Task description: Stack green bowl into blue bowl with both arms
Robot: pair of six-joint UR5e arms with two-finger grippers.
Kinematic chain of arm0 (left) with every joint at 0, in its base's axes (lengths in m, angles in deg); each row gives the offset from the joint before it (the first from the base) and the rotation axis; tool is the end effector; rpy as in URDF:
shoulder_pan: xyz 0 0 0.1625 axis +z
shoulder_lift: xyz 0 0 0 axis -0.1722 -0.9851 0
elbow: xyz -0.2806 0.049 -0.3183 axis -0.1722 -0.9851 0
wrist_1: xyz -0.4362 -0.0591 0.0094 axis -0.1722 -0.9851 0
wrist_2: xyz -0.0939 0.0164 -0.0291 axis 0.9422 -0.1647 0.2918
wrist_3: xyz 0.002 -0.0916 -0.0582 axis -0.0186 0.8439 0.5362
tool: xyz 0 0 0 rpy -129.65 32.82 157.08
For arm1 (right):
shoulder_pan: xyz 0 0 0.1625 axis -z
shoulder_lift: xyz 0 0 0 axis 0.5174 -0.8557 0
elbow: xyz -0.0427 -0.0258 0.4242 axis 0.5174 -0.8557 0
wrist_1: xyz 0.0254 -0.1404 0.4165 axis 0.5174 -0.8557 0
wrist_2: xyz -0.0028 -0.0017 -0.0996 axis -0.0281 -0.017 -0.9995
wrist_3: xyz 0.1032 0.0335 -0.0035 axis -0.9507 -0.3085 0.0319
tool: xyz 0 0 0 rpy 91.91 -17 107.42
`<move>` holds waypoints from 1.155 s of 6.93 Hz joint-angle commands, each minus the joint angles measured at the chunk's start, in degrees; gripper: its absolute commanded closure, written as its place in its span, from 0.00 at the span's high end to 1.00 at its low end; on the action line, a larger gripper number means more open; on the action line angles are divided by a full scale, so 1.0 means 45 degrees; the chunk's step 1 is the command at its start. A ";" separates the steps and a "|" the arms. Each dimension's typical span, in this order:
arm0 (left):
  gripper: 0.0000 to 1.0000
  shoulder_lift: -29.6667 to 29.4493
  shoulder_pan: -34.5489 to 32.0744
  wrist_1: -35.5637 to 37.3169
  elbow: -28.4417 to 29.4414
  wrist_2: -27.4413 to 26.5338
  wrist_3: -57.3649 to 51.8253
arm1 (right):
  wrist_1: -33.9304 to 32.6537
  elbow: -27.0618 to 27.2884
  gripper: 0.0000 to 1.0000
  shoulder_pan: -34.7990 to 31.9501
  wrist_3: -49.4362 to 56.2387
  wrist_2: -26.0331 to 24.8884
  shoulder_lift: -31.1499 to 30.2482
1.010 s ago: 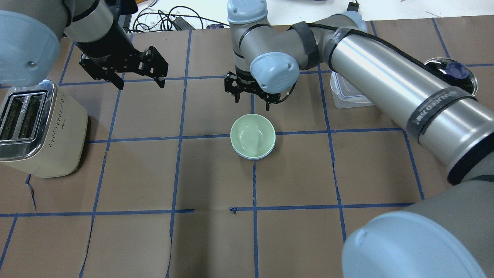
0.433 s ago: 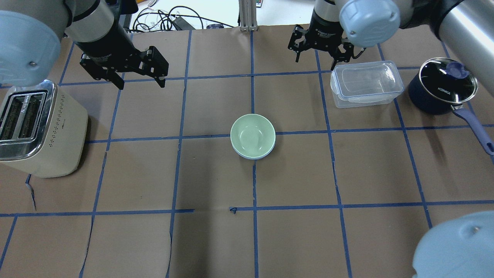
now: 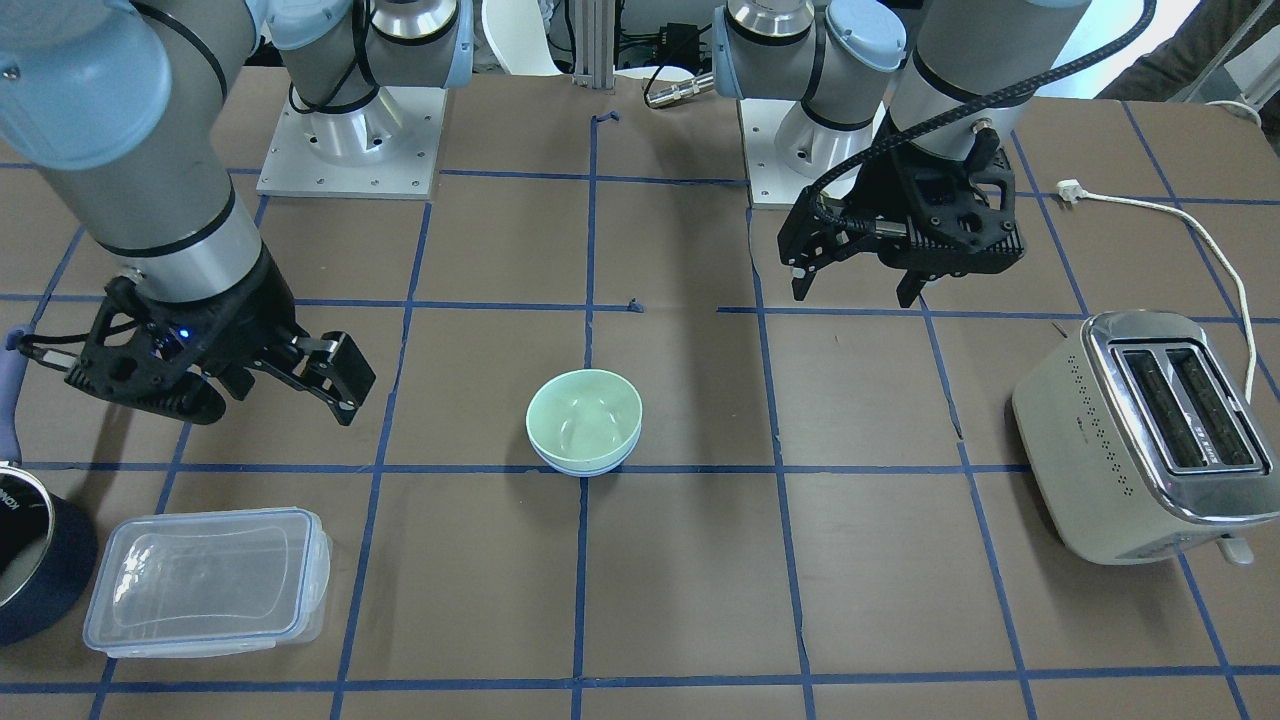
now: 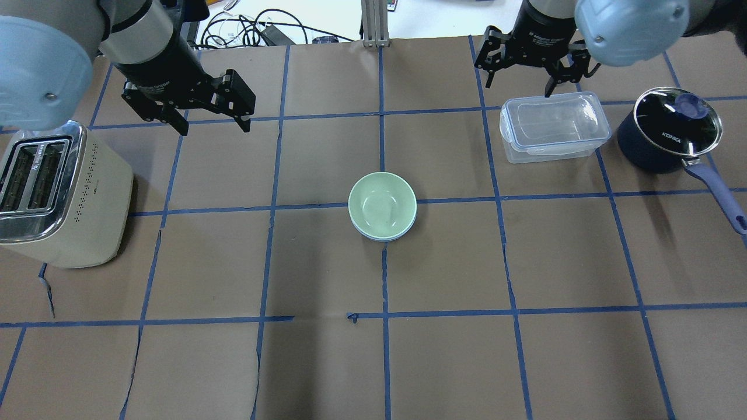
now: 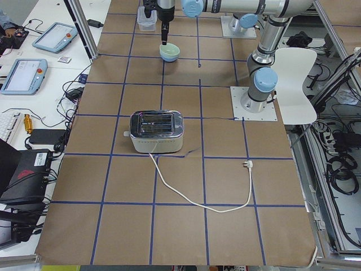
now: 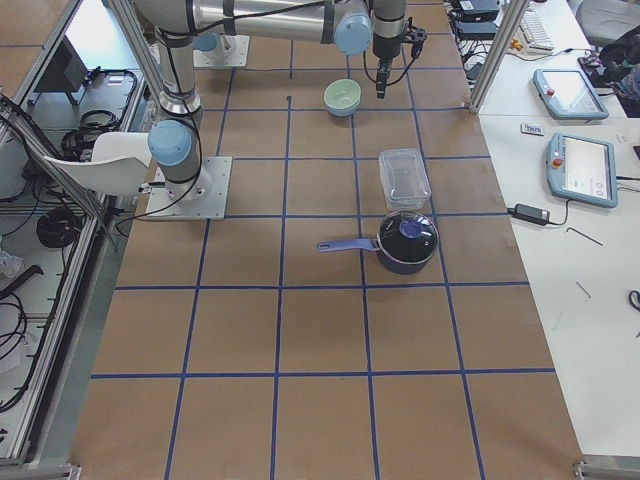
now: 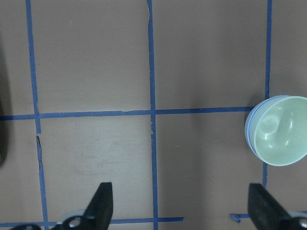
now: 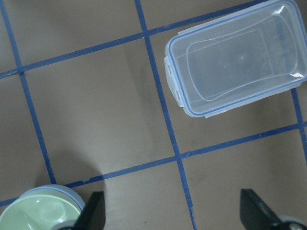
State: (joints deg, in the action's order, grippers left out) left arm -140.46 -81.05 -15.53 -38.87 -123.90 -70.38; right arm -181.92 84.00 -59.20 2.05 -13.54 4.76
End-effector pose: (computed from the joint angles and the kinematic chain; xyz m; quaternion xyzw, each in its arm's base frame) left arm -0.1428 -0.5379 0.4800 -0.0093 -0.9998 0.0183 0.0018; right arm 0.1364 -0.6104 0.4398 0.1308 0.9904 -0.0440 0.0029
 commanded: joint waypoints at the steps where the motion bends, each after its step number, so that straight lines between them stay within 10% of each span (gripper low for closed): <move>1: 1.00 -0.0001 0.0000 0.0000 0.0000 0.0015 0.0002 | -0.0086 0.1560 1.00 0.0431 0.1240 -0.0368 -0.1431; 8: 1.00 -0.0001 -0.0019 -0.0039 0.0019 0.0015 0.0002 | -0.0126 0.2447 1.00 0.0413 0.1877 -0.0154 -0.2705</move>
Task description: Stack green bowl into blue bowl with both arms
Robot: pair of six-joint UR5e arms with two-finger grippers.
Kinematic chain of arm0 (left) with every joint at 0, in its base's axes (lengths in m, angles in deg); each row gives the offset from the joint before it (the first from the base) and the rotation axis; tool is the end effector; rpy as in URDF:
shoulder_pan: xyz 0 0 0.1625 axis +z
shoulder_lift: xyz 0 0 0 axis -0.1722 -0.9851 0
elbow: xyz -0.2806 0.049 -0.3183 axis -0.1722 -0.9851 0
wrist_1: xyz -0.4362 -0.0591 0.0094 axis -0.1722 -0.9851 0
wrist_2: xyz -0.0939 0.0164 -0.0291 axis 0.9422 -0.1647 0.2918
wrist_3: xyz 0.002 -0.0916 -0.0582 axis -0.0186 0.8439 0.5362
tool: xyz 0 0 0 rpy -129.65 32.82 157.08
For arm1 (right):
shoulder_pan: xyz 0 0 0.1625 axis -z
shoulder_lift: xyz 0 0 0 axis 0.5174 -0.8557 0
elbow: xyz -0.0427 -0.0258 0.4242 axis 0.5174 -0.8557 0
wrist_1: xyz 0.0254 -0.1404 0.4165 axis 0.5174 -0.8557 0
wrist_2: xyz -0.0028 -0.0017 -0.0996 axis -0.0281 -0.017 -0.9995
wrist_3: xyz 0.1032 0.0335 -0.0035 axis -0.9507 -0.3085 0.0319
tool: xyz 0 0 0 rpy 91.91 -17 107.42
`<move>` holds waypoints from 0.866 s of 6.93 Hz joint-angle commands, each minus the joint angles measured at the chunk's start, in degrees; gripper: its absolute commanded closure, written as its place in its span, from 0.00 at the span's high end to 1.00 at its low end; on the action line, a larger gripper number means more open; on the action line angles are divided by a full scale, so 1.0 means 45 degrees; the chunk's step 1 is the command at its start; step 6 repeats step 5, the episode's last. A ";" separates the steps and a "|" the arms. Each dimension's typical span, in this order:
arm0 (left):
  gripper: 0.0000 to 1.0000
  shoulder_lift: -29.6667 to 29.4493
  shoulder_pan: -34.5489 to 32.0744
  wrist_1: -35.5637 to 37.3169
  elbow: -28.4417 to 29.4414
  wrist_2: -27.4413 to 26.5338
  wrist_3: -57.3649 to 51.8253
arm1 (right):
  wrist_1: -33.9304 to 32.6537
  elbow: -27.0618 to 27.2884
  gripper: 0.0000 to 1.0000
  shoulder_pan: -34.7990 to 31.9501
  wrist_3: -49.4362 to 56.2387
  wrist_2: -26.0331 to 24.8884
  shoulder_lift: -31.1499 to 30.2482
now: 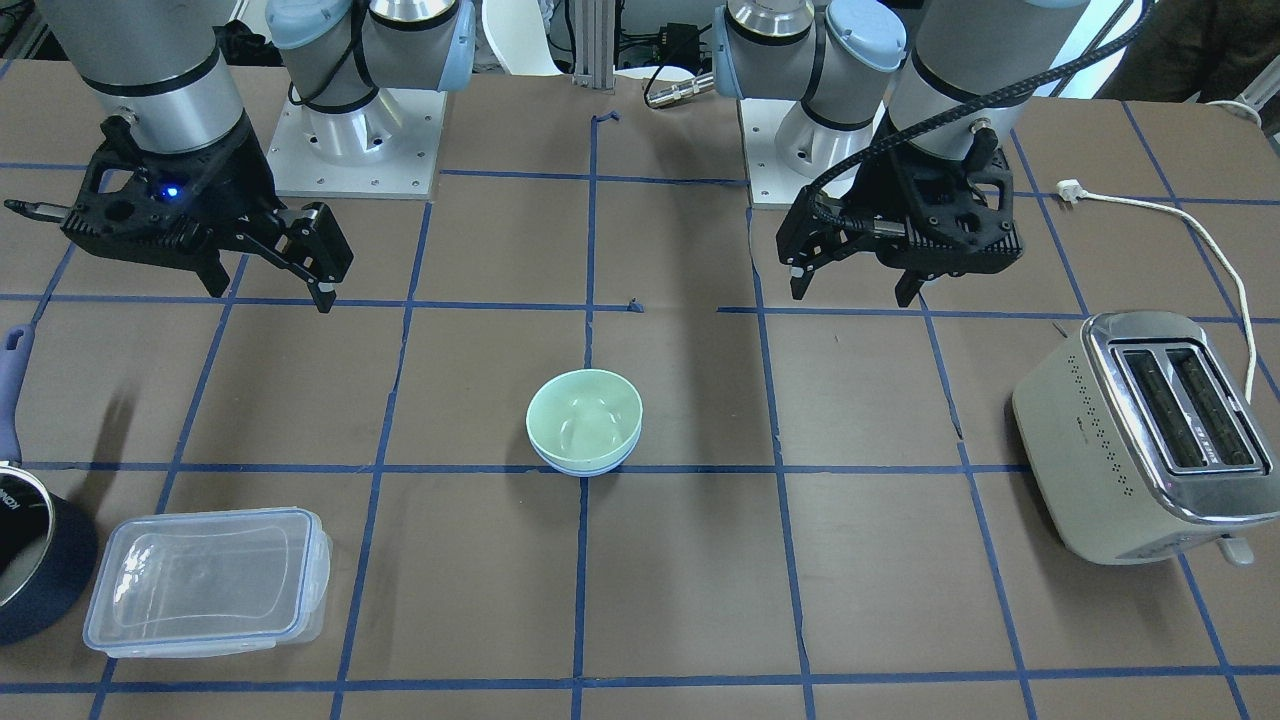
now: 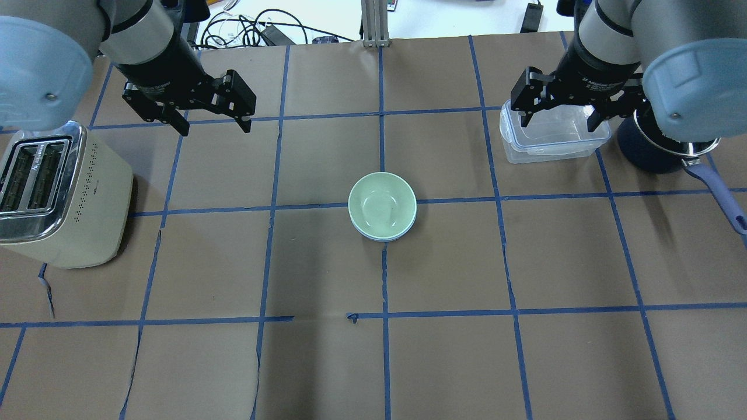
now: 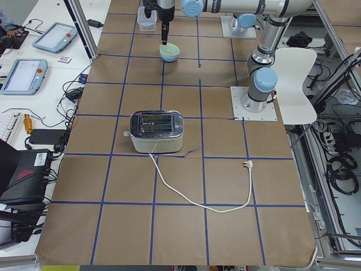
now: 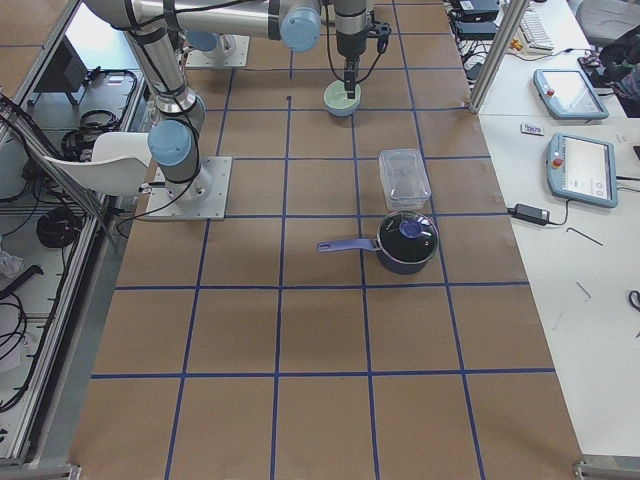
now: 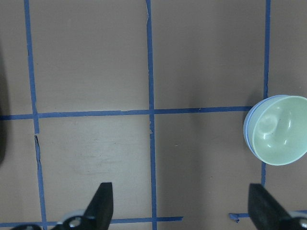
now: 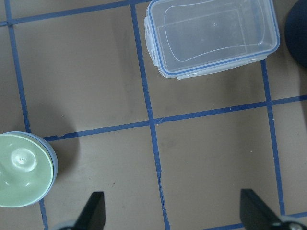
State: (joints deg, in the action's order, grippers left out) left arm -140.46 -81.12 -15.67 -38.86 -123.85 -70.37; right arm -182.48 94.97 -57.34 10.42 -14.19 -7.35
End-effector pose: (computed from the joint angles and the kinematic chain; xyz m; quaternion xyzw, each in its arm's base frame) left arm -0.1436 -0.5375 0.4799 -0.0099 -0.9998 0.0171 0.0023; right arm 0.1175 -0.5285 0.4599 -0.0747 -0.9954 0.0591 0.0060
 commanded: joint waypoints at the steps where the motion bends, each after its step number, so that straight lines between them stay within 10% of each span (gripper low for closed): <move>1: 1.00 -0.0001 -0.0005 0.0013 -0.0002 0.0022 0.0000 | -0.0001 0.0009 1.00 0.0000 0.0056 -0.0124 -0.0015; 6: 1.00 0.0000 -0.0005 -0.0006 0.0017 0.0003 0.0000 | -0.0020 0.0068 1.00 0.0000 0.0076 -0.0203 -0.0015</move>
